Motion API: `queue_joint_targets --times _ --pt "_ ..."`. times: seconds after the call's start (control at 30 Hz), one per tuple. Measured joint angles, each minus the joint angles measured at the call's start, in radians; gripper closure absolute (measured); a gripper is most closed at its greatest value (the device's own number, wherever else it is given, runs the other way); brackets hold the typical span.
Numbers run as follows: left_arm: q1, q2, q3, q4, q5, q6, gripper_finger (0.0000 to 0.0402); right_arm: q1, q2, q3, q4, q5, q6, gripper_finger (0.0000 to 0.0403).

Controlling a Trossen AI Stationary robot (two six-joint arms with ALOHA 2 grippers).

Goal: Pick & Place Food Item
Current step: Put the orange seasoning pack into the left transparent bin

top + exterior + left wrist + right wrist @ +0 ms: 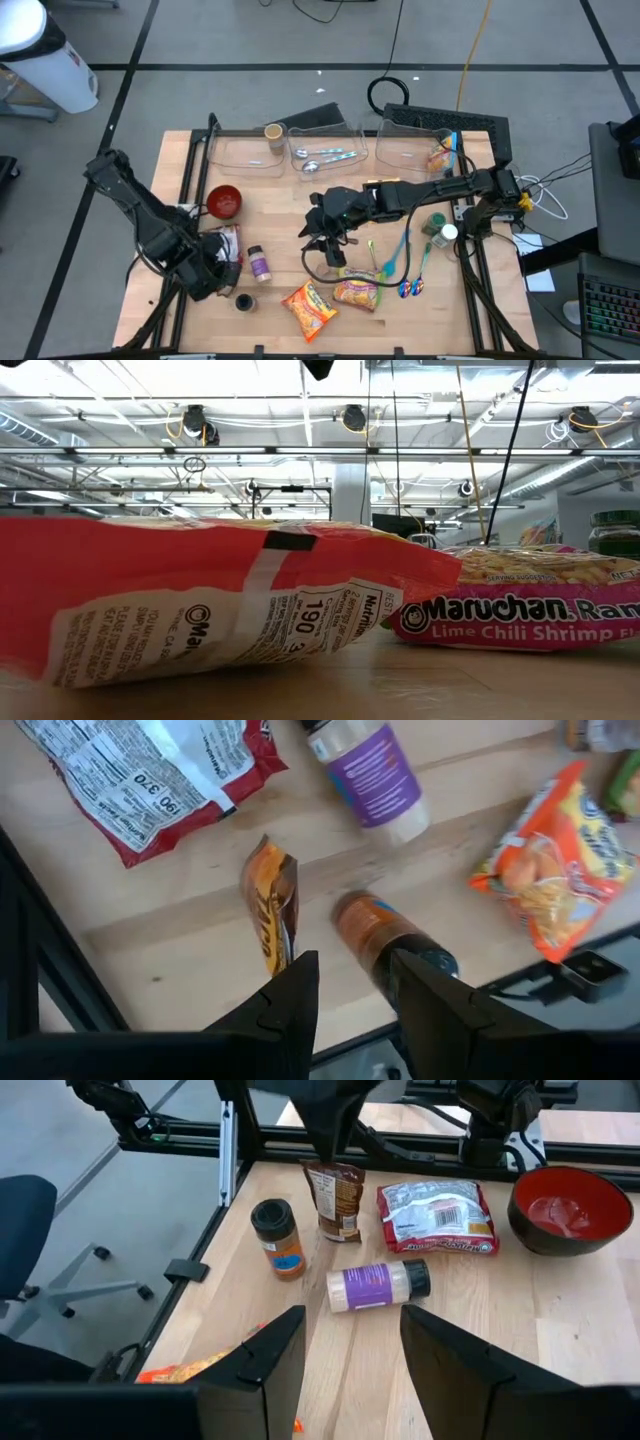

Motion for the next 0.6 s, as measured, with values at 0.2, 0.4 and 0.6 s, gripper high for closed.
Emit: queue_joint_targets --times 0.2,0.4,0.6 --pt "0.0 0.063 0.0 -0.012 0.035 -0.002 0.0268 0.0 0.0 0.0 0.002 0.0 0.0 0.0243" --pt "0.0 0.088 0.0 -0.057 0.035 -0.021 0.0268 0.0 0.0 0.0 0.002 0.0 0.003 0.0243" --pt "0.005 0.089 0.0 -0.055 0.045 -0.038 0.0268 0.0 0.0 0.0 -0.006 0.0 0.003 0.0243"
